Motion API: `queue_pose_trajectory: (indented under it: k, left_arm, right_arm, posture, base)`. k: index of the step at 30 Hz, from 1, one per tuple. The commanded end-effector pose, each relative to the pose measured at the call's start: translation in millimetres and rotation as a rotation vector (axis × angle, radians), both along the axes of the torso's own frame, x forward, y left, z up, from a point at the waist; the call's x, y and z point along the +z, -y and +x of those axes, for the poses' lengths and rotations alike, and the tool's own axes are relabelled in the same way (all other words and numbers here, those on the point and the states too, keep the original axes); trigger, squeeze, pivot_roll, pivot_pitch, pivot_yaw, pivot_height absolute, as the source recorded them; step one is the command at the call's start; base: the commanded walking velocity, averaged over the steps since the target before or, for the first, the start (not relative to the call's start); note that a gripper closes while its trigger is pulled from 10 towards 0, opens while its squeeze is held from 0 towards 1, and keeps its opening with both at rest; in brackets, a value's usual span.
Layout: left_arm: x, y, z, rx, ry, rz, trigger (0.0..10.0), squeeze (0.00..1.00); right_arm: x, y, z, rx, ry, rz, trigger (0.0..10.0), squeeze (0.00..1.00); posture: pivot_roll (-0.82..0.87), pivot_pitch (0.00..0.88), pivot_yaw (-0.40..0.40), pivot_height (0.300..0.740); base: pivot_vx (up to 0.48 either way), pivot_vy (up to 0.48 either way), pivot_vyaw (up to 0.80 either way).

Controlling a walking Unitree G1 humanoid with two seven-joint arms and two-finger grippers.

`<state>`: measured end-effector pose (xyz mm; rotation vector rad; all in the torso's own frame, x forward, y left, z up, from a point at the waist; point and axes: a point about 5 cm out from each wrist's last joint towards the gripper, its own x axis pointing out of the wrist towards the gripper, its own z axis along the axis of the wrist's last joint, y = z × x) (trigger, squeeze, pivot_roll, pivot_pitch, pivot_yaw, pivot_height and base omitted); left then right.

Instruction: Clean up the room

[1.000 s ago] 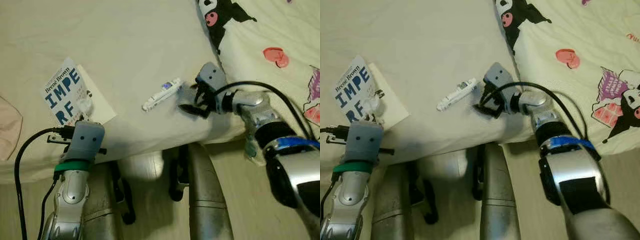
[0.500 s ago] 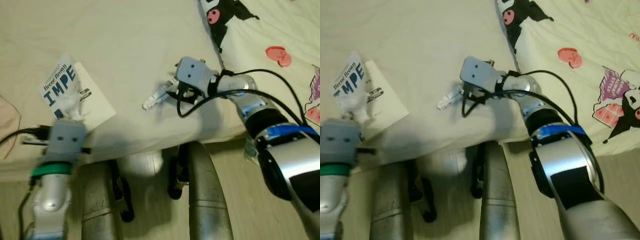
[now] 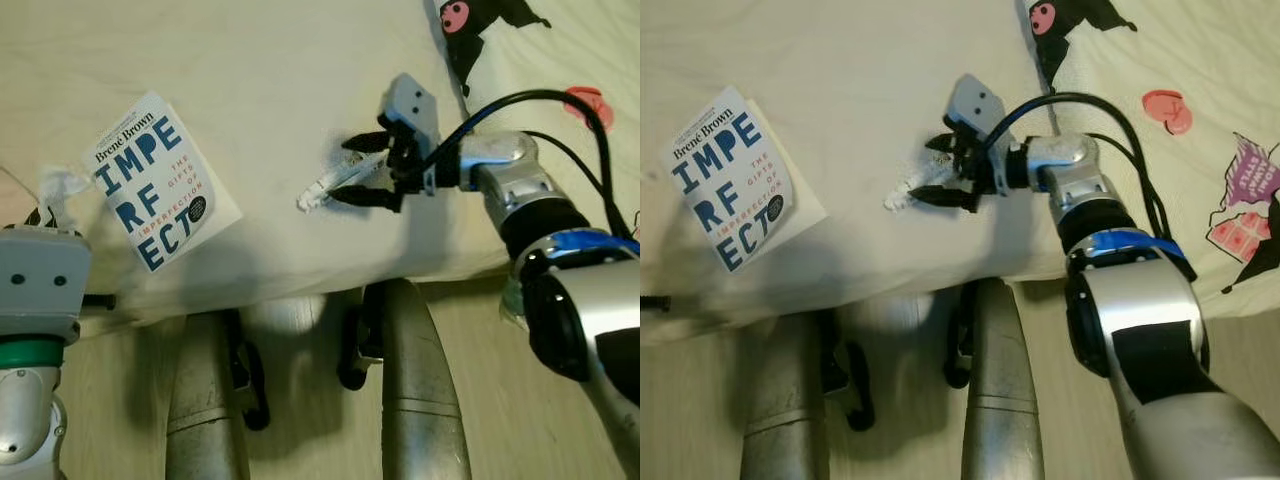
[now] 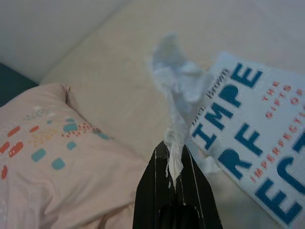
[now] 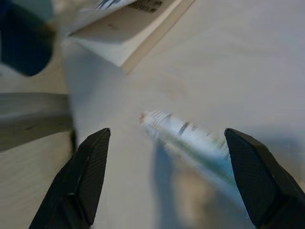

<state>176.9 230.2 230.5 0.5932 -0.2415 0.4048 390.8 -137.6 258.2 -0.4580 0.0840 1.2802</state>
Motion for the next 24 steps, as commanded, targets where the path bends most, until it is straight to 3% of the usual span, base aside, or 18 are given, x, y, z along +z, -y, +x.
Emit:
queue_pose_trajectory:
  k: [1, 4, 5, 7, 14, 19, 20, 21, 23, 24]
  left_arm:
    - [-2.7, -2.9, -6.6, 0.014, -0.038, 0.002, 10.0, 0.00]
    - [-2.7, -1.8, -13.0, 0.001, -0.078, -0.003, 10.0, 0.00]
    - [-2.7, -1.8, -13.0, 0.001, -0.078, -0.003, 10.0, 0.00]
    - [-1.1, -1.6, -15.8, -0.003, -0.097, -0.007, 10.0, 0.00]
    - [1.1, 0.7, -17.8, -0.013, -0.111, -0.008, 10.0, 0.00]
    - [1.5, 2.8, -20.5, -0.023, -0.124, -0.007, 10.0, 0.00]
    - [2.0, 3.1, -20.4, -0.027, -0.125, -0.003, 10.0, 0.00]
    - [2.0, 3.1, -20.4, -0.027, -0.125, -0.003, 10.0, 0.00]
    - [2.7, 2.9, -20.9, -0.026, -0.127, -0.004, 10.0, 0.00]
    - [2.9, 2.6, -21.3, -0.024, -0.129, -0.005, 10.0, 0.00]
  right_arm:
    - [-10.9, 8.5, -3.0, 0.012, -0.064, -0.032, 10.0, 0.00]
    - [-18.3, 18.0, 1.1, -0.078, 0.108, -0.265, 10.0, 0.00]
    - [-18.3, 18.0, 1.1, -0.078, 0.108, -0.265, 10.0, 0.00]
    - [-19.6, 13.2, 4.2, -0.111, 0.236, -0.346, 10.0, 0.00]
    - [-20.9, -9.0, 6.9, -0.121, 0.420, -0.366, 10.0, 0.00]
    - [-36.9, -13.8, 5.3, -0.112, 0.401, -0.407, 10.0, 0.00]
    - [-44.0, -13.0, 4.0, -0.108, 0.380, -0.421, 7.6, 0.00]
    - [-44.0, -13.0, 4.0, -0.108, 0.380, -0.421, 7.6, 0.00]
    - [-55.6, -10.3, 1.9, -0.101, 0.371, -0.466, 0.0, 0.00]
    - [-59.3, -9.0, 1.5, -0.103, 0.381, -0.489, 0.0, 0.00]
  posture:
    - [0.13, 0.716, -0.013, 0.590]
    - [0.12, 0.737, -0.007, 0.590]
    - [0.12, 0.737, -0.007, 0.590]
    - [0.12, 0.745, -0.006, 0.590]
    - [0.12, 0.756, -0.005, 0.590]
    - [0.12, 0.759, -0.007, 0.590]
    - [0.12, 0.759, -0.007, 0.590]
    - [0.12, 0.759, -0.007, 0.590]
    - [0.12, 0.763, -0.005, 0.590]
    - [0.12, 0.763, -0.004, 0.590]
  base:
    - [0.000, 0.000, 0.00]
    - [0.000, 0.000, 0.00]
    - [0.000, 0.000, 0.00]
    - [0.000, 0.000, 0.00]
    - [0.000, 0.000, 0.00]
    - [0.000, 0.000, 0.00]
    - [0.000, 0.000, 0.00]
    - [0.000, 0.000, 0.00]
    - [0.000, 0.000, 0.00]
    - [0.000, 0.000, 0.00]
